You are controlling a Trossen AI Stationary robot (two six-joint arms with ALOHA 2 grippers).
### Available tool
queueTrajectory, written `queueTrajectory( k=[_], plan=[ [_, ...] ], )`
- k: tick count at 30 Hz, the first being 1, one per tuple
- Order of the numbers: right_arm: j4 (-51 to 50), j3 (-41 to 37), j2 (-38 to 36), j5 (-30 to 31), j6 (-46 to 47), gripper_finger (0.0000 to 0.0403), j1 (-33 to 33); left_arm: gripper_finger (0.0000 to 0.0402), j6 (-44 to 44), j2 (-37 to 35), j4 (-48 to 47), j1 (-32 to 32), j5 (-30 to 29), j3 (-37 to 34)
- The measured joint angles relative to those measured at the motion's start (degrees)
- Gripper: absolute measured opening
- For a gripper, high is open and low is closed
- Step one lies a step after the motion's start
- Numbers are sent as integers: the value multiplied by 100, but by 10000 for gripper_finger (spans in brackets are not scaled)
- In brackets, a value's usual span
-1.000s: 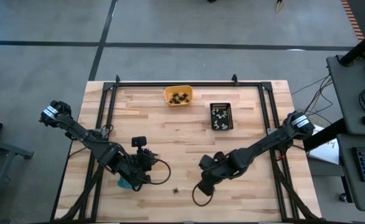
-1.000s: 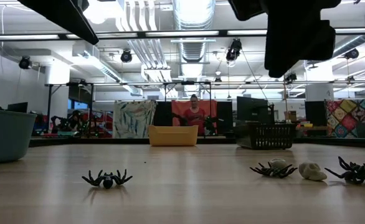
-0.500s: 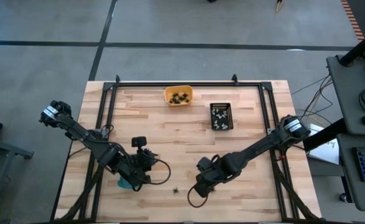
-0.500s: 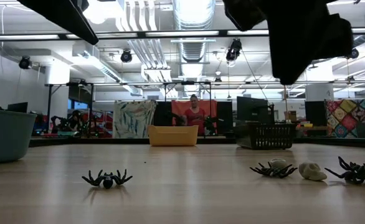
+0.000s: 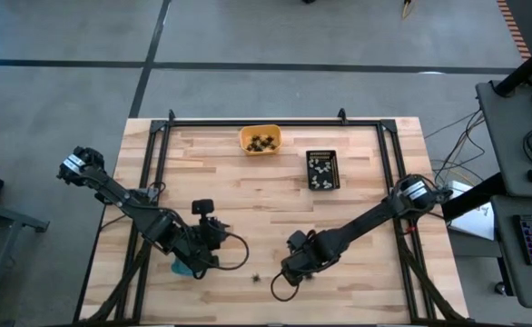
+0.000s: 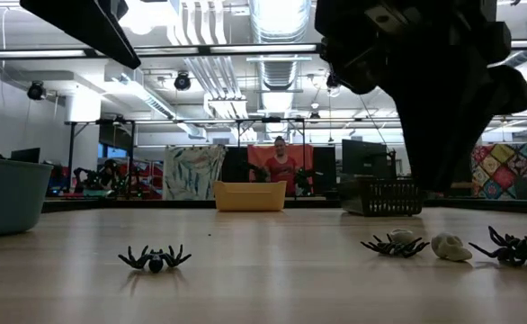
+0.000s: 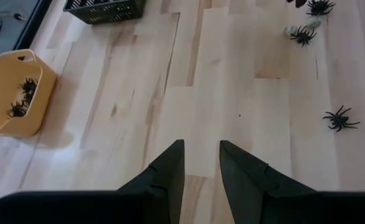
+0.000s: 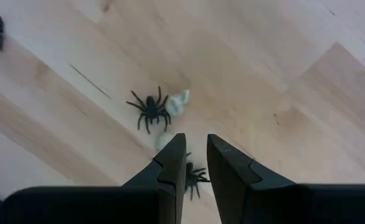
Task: Sort Halloween decoration
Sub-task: Put the white skull toy into the black bin
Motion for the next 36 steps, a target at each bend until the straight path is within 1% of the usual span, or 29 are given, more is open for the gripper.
queueTrajectory(
  k=[4, 7, 16, 27, 31, 36],
  plan=[
    [35, 55, 70, 173, 68, 56, -7, 84, 151, 0, 2, 0, -46, -4],
    [91, 104, 119, 304, 121, 56, -7, 84, 244, 0, -2, 2, -313, -4],
    [138, 160, 221, 307, 80, 56, -7, 84, 712, 0, -22, 7, -795, -4],
    [244, 160, 229, 317, 278, 57, -20, 84, 1370, 0, -20, 35, -1526, -4],
    [246, 160, 232, 323, 444, 73, -20, 84, 1529, 0, -20, 64, -1647, -4],
    [251, 158, 232, 465, 562, 95, -20, 84, 1679, 0, -20, 163, -1655, -4]
  ],
)
